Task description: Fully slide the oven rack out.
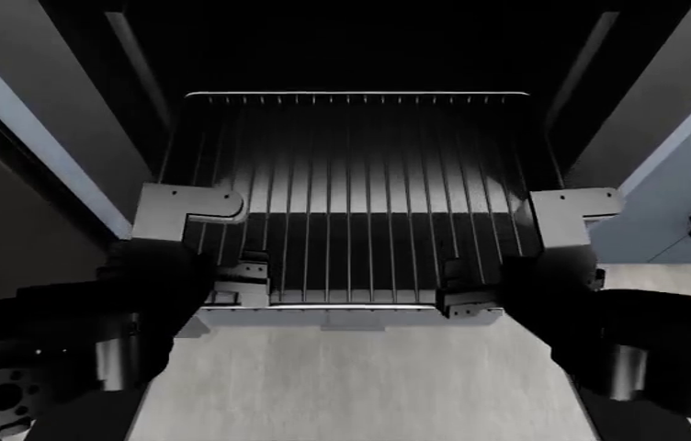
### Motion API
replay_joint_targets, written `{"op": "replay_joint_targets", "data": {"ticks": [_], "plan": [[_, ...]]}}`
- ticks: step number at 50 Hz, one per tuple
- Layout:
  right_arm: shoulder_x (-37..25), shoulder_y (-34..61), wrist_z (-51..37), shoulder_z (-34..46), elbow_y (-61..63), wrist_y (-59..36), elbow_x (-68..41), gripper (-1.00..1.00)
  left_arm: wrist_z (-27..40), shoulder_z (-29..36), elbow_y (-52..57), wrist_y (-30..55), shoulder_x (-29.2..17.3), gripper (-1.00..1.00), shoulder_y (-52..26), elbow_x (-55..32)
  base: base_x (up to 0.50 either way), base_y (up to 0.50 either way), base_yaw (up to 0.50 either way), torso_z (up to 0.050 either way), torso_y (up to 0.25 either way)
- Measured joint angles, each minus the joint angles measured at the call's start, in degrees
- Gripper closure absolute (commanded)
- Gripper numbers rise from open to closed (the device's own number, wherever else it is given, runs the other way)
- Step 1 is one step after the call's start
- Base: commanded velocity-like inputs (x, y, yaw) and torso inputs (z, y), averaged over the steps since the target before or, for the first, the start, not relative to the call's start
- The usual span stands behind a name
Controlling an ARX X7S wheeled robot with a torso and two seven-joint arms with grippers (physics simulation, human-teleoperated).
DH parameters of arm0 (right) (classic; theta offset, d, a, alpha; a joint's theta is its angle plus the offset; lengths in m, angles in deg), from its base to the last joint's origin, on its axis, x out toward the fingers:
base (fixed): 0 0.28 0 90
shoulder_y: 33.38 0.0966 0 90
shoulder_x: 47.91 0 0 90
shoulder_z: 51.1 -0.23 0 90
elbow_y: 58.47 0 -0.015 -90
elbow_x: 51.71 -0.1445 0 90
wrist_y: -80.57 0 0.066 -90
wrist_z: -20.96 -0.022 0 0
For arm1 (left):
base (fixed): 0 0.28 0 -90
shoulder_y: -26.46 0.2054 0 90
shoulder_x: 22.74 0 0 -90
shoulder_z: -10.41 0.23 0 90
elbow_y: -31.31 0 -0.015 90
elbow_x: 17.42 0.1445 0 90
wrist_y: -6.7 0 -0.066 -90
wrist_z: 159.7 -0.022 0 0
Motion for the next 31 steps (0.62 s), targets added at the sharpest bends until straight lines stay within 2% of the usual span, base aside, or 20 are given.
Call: {"op": "replay_joint_targets", "data": {"ticks": [10, 31], "plan": [[-3.9, -5.5, -2.6, -1.1, 7.6, 1.4, -1.8, -1.0, 3.8, -1.5, 6.1, 0.0, -3.4, -1.0, 4.0, -5.6, 0.0, 0.0, 0.0, 0.0, -0.012], [-10.6, -19.3, -4.3, -4.0, 20.2, 9.1, 0.0, -1.0, 8.4, -3.2, 16.6, -1.5, -9.2, -1.0, 11.6, -11.2, 0.0, 0.0, 0.0, 0.0, -0.013]]}}
